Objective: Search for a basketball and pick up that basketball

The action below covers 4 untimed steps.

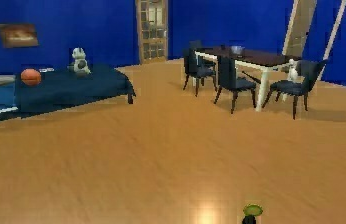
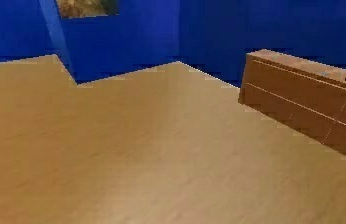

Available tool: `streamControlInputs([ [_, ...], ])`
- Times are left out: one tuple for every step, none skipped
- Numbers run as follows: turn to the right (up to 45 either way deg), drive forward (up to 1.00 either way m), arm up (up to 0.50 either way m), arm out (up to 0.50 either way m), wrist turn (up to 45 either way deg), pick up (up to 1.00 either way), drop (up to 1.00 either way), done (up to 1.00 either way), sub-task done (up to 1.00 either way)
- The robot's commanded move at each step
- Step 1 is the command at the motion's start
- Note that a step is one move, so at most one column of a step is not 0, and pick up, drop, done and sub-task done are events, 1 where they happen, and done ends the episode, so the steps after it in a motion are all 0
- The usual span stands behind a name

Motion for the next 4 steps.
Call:
streamControlInputs([
  [-36.0, 0.00, 0.00, 0.00, 0.0, 0.00, 0.00, 0.00, 0.00],
  [0.0, 1.00, 0.00, 0.00, 0.0, 0.00, 0.00, 0.00, 0.00],
  [0.0, 1.00, 0.00, 0.00, 0.0, 0.00, 0.00, 0.00, 0.00],
  [0.0, 0.50, 0.00, 0.00, 0.0, 0.00, 0.00, 0.00, 0.00],
])
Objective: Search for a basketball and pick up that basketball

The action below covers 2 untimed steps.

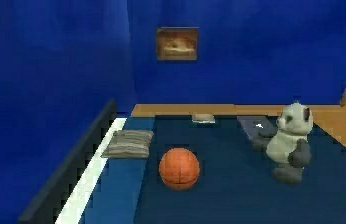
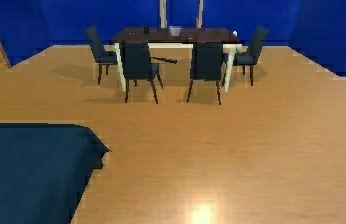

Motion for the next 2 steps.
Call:
streamControlInputs([
  [-45.0, 0.00, 0.00, 0.00, 0.0, 0.00, 0.00, 0.00, 0.00],
  [-39.0, 0.00, 0.00, 0.00, 0.0, 0.00, 0.00, 0.00, 0.00],
])
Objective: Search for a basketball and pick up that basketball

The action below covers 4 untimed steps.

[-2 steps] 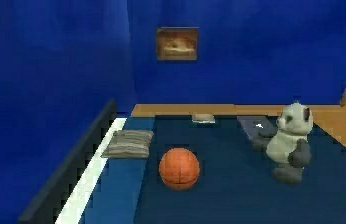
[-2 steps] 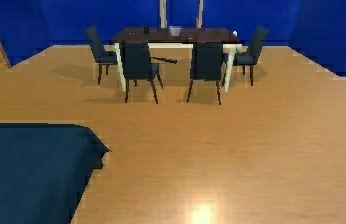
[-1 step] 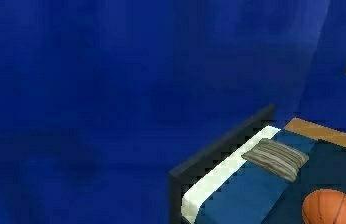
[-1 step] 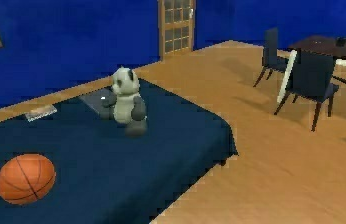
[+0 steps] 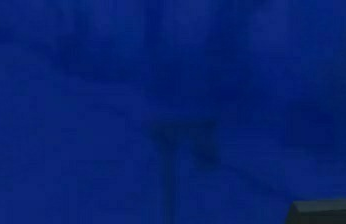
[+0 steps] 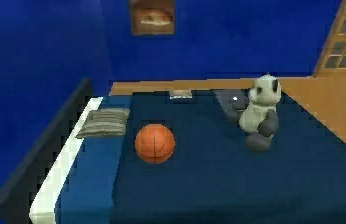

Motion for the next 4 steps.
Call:
streamControlInputs([
  [45.0, 0.00, 0.00, 0.00, 0.0, 0.00, 0.00, 0.00, 0.00],
  [45.0, 0.00, 0.00, 0.00, 0.0, 0.00, 0.00, 0.00, 0.00],
  [42.0, 0.00, 0.00, 0.00, 0.0, 0.00, 0.00, 0.00, 0.00],
  [0.0, 0.50, 0.00, 0.00, 0.0, 0.00, 0.00, 0.00, 0.00],
])
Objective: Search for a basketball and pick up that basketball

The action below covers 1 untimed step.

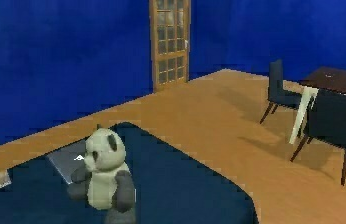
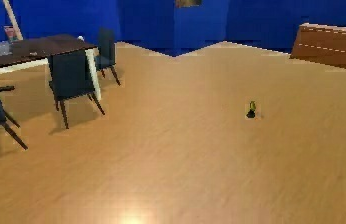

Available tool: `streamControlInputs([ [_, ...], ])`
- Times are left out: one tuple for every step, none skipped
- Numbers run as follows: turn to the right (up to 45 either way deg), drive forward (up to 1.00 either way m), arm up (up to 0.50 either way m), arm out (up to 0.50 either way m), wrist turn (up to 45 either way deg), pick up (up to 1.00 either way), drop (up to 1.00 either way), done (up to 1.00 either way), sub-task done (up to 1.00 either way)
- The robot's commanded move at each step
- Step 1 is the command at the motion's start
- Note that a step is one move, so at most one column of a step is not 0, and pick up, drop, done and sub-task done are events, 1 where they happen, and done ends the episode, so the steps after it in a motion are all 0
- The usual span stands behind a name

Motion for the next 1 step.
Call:
streamControlInputs([
  [-45.0, 0.00, 0.00, 0.00, 0.0, 0.00, 0.00, 0.00, 0.00],
])
